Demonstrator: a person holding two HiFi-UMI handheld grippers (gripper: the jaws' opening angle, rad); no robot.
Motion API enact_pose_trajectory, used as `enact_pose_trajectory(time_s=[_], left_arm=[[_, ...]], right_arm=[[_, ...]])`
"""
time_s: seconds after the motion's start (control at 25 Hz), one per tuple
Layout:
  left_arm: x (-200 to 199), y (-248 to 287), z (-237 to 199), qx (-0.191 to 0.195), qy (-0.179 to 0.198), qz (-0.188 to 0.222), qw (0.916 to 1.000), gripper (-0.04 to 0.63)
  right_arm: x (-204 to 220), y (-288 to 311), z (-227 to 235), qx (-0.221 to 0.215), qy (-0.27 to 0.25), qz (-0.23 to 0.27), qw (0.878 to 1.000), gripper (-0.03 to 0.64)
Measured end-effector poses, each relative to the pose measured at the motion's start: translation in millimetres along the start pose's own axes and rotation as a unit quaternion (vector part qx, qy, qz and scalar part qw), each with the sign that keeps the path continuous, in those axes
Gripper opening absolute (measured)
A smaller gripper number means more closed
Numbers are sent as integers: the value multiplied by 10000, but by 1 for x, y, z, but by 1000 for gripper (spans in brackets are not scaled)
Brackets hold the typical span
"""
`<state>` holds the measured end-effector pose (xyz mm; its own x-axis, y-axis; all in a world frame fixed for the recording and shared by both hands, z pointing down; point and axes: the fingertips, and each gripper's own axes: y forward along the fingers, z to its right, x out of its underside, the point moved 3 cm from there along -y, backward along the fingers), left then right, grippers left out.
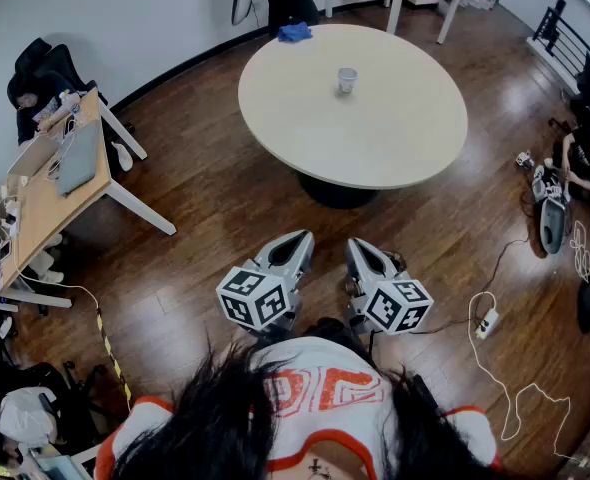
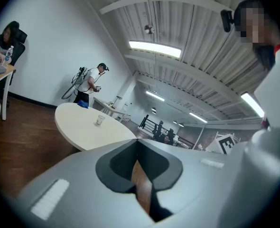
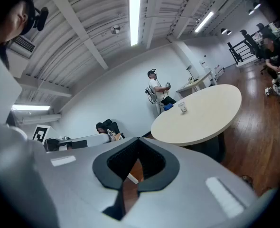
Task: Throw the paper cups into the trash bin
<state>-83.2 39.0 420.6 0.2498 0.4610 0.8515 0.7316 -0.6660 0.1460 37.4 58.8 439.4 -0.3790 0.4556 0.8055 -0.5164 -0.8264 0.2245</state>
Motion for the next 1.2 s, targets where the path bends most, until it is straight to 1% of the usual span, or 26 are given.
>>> enact_pose_trajectory(time_s=[0.16, 0.32, 0.48, 0.68, 0.92, 1.2], left_arm=[[3, 15, 7, -26, -118, 63, 9999, 0], [6, 20, 11, -181, -147, 87, 9997, 0], [7, 16, 7, -342, -166, 15, 9993, 0], [2, 12, -3, -506, -181, 29, 9986, 0], [1, 23, -12, -443, -160, -68, 9989, 0], [-18, 41, -37, -376, -234, -41, 9990, 0]], right_arm=[[-5, -6, 15, -34, -18, -53, 10000, 2], [-6, -10, 25, -55, -47, -143, 9999, 2], [-3, -8, 24, -135, 19, -206, 9997, 2], [3, 1, 24, -174, 57, -319, 9993, 2], [-1, 13, 32, -60, 92, -305, 9995, 2], [-14, 44, 36, -6, 43, -338, 9994, 2]])
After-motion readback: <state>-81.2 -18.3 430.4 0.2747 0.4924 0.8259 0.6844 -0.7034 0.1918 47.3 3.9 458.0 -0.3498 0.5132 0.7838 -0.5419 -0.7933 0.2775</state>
